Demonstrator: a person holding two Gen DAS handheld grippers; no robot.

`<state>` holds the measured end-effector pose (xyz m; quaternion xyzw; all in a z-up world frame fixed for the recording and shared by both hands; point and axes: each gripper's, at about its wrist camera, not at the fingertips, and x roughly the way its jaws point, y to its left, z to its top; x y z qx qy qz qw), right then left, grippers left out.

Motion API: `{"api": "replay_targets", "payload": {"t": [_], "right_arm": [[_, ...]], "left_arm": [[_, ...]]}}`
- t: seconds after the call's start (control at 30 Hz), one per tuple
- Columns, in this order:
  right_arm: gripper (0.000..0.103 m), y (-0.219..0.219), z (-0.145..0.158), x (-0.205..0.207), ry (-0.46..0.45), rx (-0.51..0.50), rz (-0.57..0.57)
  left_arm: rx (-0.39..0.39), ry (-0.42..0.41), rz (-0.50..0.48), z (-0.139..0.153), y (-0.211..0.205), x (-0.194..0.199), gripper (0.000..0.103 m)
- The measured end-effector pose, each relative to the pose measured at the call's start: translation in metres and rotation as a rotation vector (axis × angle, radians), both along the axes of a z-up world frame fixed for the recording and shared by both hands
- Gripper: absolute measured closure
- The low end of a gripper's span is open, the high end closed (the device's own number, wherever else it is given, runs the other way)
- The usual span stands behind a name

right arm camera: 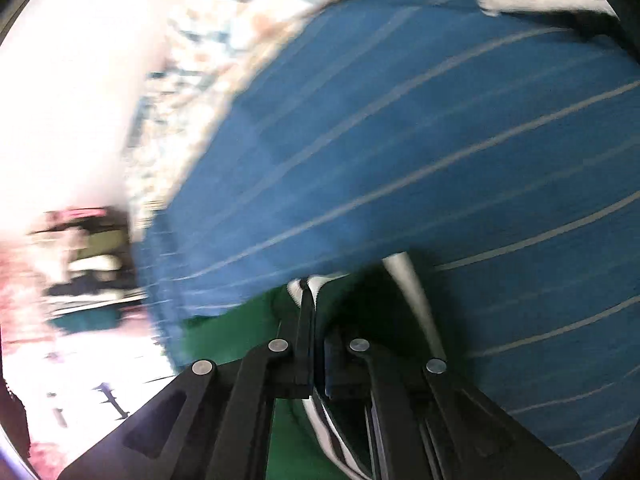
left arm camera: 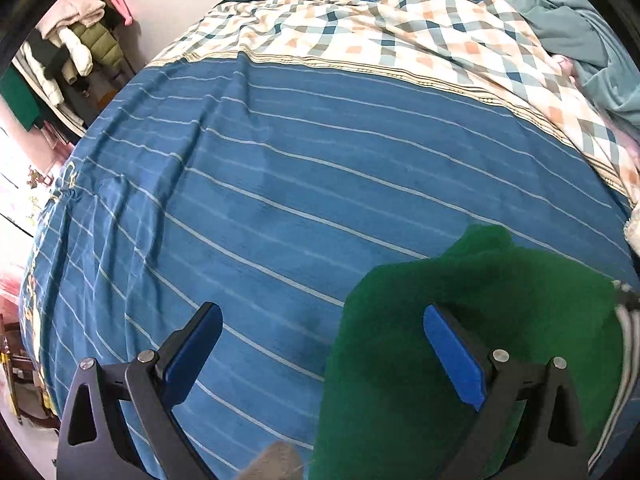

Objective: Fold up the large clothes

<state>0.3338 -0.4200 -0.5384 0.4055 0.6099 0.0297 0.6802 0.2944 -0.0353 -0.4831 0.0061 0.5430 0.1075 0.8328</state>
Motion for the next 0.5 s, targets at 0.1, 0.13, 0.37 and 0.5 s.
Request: {"api": "replay_targets", "payload": {"t": [0.1,0.13,0.37,0.5], "right_arm": [[0.097,0.021,-0.024,0.011,0.096,-0.076,0.135],[0.092,0.025,-0.021,0.01,0.095,-0.098,0.168],[0.02,0.025,0.022,-0.025,-0.009,-0.172,0.33],[0.02,0.031,-0.019,-0.057,0.094,-0.004,0.427]], "left_arm": [[0.029,0.015,-0.002,0.0,0.001,0.002,0.0],[0.025,0.016,0.0,0.002,0.004,0.0,0.0],[0.002,0.017,0.017,0.019,0.013,-0.041,0.0],[-0.008,0.047,0.026,0.016,0.01,-0.068,0.0]]}}
